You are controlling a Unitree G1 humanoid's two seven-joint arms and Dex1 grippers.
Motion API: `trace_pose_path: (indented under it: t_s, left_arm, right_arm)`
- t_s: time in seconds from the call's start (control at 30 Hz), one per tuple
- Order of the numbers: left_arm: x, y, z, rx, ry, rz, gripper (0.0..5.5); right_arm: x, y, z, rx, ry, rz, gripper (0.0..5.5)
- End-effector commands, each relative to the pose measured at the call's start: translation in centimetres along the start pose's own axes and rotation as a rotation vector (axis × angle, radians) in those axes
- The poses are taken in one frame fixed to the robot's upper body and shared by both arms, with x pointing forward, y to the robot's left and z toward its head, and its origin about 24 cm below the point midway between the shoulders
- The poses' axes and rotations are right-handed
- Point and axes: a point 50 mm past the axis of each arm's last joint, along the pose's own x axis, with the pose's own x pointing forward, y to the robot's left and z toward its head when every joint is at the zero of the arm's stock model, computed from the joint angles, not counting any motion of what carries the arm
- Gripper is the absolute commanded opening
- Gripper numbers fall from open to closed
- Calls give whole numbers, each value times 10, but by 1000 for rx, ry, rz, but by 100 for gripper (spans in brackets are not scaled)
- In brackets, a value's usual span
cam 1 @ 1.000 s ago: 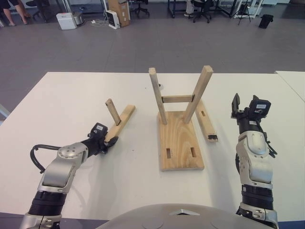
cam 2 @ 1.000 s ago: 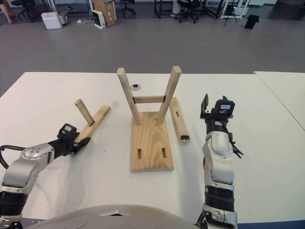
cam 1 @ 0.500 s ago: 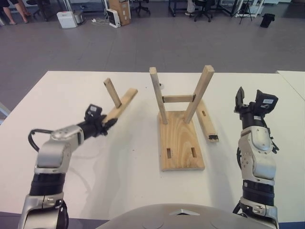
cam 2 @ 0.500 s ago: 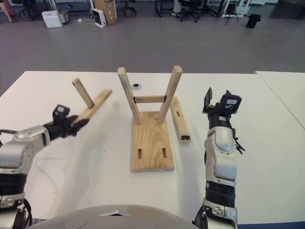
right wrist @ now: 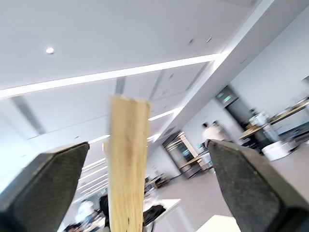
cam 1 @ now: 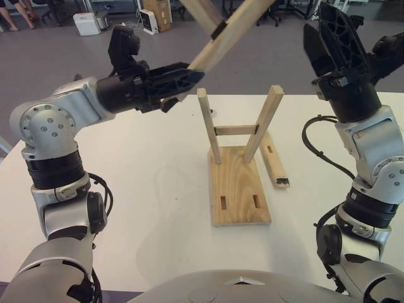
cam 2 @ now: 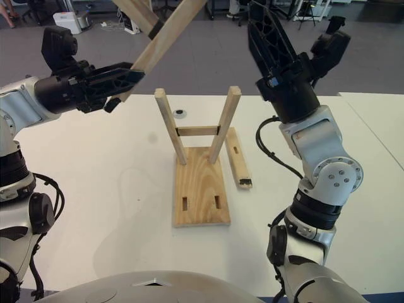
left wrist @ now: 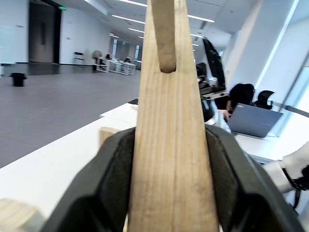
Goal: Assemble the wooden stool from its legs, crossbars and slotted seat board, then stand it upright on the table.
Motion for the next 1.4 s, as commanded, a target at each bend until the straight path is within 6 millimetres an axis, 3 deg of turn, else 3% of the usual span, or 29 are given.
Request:
trace_pose_path:
  t_s: [0.03, 0.23, 0.67, 0.83, 0.9, 1.07, 1.2, 1.4]
  left_arm:
    - [10, -7, -4, -24, 33, -84, 203]
    - [6, -4, -17, -57, 71, -65, 203]
    - [6, 0, -21, -70, 62, -47, 203]
    - [0, 5, -26, -107, 38, -13, 203]
    - [-7, 5, -32, -132, 28, 14, 259]
    - [-44, 9, -67, -206, 75, 168, 290]
    - [-89, 19, -112, -221, 129, 431, 290]
    - [-99, 13, -149, -232, 156, 502, 290]
  right_arm:
    - [8, 8, -7, 56, 104, 91, 452]
    - [5, 14, -6, 92, 108, 147, 452]
    - [2, 4, -13, 75, 140, 58, 215]
    - [0, 1, -9, 16, 167, 28, 212]
    - [-2, 1, -4, -25, 184, 16, 210]
    - [-16, 4, 15, -147, 253, -14, 209]
    - [-40, 10, 11, -210, 442, 22, 209]
    - [-71, -1, 6, -243, 621, 24, 209]
